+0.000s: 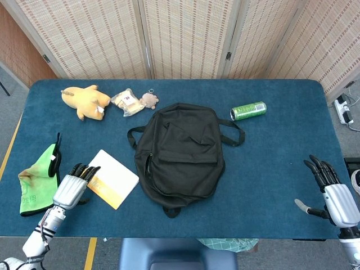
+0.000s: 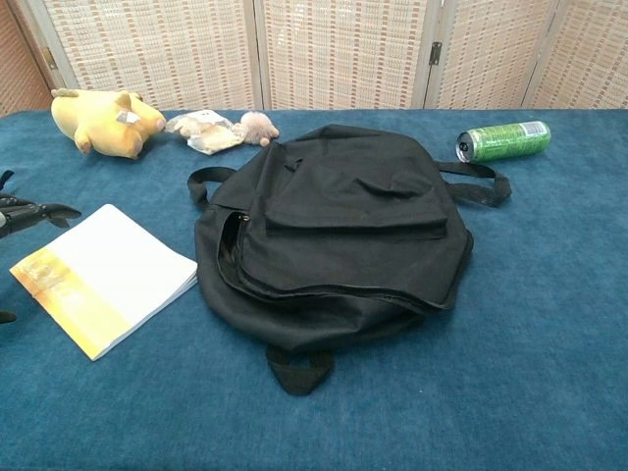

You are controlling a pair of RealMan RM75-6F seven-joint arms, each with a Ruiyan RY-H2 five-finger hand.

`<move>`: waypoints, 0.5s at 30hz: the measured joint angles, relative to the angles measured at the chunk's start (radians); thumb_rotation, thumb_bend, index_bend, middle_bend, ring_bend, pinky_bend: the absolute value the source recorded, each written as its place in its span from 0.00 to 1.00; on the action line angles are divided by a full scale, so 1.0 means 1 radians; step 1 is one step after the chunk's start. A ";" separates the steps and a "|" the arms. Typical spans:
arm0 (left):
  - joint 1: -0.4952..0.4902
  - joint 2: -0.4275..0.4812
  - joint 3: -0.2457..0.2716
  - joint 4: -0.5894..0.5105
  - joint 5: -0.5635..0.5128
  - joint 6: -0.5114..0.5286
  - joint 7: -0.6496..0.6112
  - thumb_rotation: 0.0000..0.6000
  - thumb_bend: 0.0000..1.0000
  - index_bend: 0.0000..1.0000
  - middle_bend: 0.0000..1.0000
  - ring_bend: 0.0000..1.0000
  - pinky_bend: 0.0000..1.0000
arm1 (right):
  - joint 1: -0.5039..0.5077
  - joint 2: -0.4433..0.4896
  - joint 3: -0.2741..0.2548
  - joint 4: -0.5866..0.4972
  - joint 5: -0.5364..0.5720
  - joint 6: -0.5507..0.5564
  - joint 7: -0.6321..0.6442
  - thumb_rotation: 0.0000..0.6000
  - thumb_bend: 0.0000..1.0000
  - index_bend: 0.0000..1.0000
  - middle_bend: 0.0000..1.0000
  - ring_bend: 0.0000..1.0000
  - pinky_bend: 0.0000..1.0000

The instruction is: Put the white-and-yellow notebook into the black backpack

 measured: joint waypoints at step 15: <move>-0.047 -0.036 -0.005 0.035 -0.043 -0.070 0.017 1.00 0.10 0.13 0.20 0.17 0.16 | -0.002 -0.002 0.000 0.002 0.010 -0.004 0.003 1.00 0.23 0.00 0.02 0.00 0.00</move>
